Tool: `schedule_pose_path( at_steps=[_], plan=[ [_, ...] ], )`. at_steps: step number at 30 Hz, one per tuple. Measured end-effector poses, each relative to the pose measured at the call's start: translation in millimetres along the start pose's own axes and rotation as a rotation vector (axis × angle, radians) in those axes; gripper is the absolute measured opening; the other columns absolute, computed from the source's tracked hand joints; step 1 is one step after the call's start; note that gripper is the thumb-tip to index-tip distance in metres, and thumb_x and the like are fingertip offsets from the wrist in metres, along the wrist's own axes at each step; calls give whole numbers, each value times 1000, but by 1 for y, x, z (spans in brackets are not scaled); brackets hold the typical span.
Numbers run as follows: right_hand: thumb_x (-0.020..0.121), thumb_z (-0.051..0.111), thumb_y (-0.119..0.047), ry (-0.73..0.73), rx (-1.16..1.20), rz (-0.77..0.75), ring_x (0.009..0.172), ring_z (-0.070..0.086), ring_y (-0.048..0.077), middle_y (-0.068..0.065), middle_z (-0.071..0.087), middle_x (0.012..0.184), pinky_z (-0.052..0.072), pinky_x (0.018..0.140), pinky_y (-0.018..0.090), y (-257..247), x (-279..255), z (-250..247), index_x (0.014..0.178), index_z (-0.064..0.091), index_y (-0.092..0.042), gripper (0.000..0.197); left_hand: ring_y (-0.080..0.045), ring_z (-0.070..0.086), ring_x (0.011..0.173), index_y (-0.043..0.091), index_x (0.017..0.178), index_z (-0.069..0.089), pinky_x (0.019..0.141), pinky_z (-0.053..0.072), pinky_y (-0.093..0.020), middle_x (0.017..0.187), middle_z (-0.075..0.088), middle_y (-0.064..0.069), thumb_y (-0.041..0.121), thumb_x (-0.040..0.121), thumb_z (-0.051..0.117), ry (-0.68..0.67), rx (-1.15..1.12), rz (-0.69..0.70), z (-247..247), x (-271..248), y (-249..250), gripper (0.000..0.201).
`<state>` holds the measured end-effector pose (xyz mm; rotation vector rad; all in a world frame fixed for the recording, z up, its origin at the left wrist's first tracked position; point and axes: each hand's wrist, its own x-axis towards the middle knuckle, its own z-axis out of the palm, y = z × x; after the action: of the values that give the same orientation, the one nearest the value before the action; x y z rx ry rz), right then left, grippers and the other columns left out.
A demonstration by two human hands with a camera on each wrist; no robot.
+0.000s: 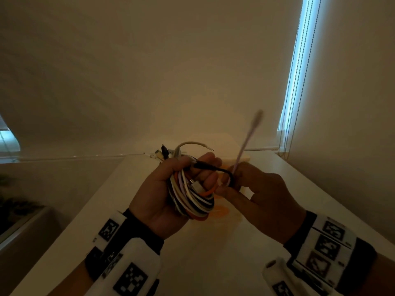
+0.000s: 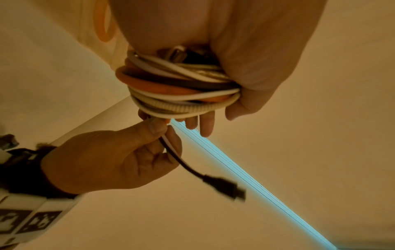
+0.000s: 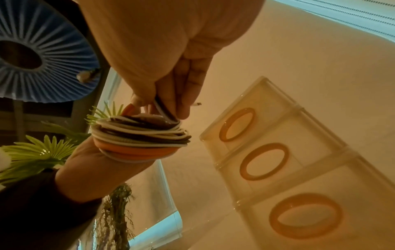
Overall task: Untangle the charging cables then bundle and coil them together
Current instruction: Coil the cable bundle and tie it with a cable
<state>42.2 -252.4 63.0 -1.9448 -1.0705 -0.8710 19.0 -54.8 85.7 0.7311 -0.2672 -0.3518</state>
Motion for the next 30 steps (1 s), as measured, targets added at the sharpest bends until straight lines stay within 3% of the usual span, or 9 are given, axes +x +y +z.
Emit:
schedule_pose_path(
  at_steps=[3, 5, 9, 15, 18, 22, 24, 26, 30],
  plan=[
    [98, 57, -31, -93, -57, -49, 83, 68, 6, -5, 72, 92, 55, 75, 20, -2, 3, -2, 107, 70, -17, 22, -27, 71, 105, 2, 108, 76, 79, 61, -35, 124, 68, -16, 24, 93, 49, 63, 32, 25, 6, 0, -3, 38],
    [101, 49, -35, -132, -108, -39, 78, 67, 10, -3, 71, 87, 55, 69, 28, -5, 4, -1, 104, 72, -14, 31, -26, 72, 103, 3, 104, 77, 76, 61, -34, 121, 69, -16, 23, 95, 44, 88, 35, 42, 8, 0, -5, 39],
    [103, 47, -35, -75, -146, -24, 61, 56, 6, -15, 57, 69, 49, 56, 22, -17, 5, 7, 81, 64, -16, 34, -26, 70, 105, 0, 138, 53, 83, 60, -37, 129, 65, -17, 26, 93, 50, 131, 64, 31, 8, 0, -10, 52],
    [103, 45, -28, -51, -72, 38, 75, 54, 10, -13, 51, 82, 50, 64, 33, -26, 9, 18, 78, 54, -26, 27, -27, 70, 97, 2, 121, 69, 89, 55, -40, 121, 70, -13, 32, 88, 54, 86, 126, 44, 4, 1, -11, 47],
    [102, 44, -31, -142, -173, 4, 77, 52, 11, -7, 54, 84, 48, 65, 34, -27, 11, 15, 76, 59, -18, 33, -26, 71, 88, 4, 118, 71, 76, 60, -36, 113, 72, -13, 32, 86, 57, 75, 154, 63, 4, 1, -10, 45],
    [101, 44, -33, -331, -428, -156, 85, 54, 14, -3, 59, 94, 49, 73, 33, -34, 16, 3, 87, 68, -18, 31, -20, 59, 55, 11, 79, 67, 52, 48, -28, 69, 64, -4, 29, 90, 59, 77, 166, 91, 2, 2, -9, 23],
    [101, 45, -35, -398, -443, -245, 85, 53, 16, -2, 59, 94, 47, 75, 31, -36, 18, -4, 91, 67, -18, 30, -20, 55, 52, 14, 72, 58, 49, 46, -28, 63, 55, -2, 32, 90, 59, 79, 145, 66, 3, 2, -7, 26],
    [100, 46, -35, -357, -329, -229, 83, 52, 13, -4, 55, 91, 43, 73, 26, -36, 14, -8, 93, 66, -16, 29, -20, 59, 56, 13, 69, 57, 54, 52, -30, 63, 57, -3, 31, 89, 63, 76, 98, 54, 3, 2, -4, 27],
    [94, 54, -16, 6, -109, -82, 77, 46, 4, -10, 45, 89, 38, 68, 15, -23, 11, -11, 101, 62, -14, 10, -17, 58, 58, 9, 74, 55, 69, 56, -32, 61, 54, -2, 19, 73, 84, -90, 9, 14, 0, 2, -5, 31]
  ],
)
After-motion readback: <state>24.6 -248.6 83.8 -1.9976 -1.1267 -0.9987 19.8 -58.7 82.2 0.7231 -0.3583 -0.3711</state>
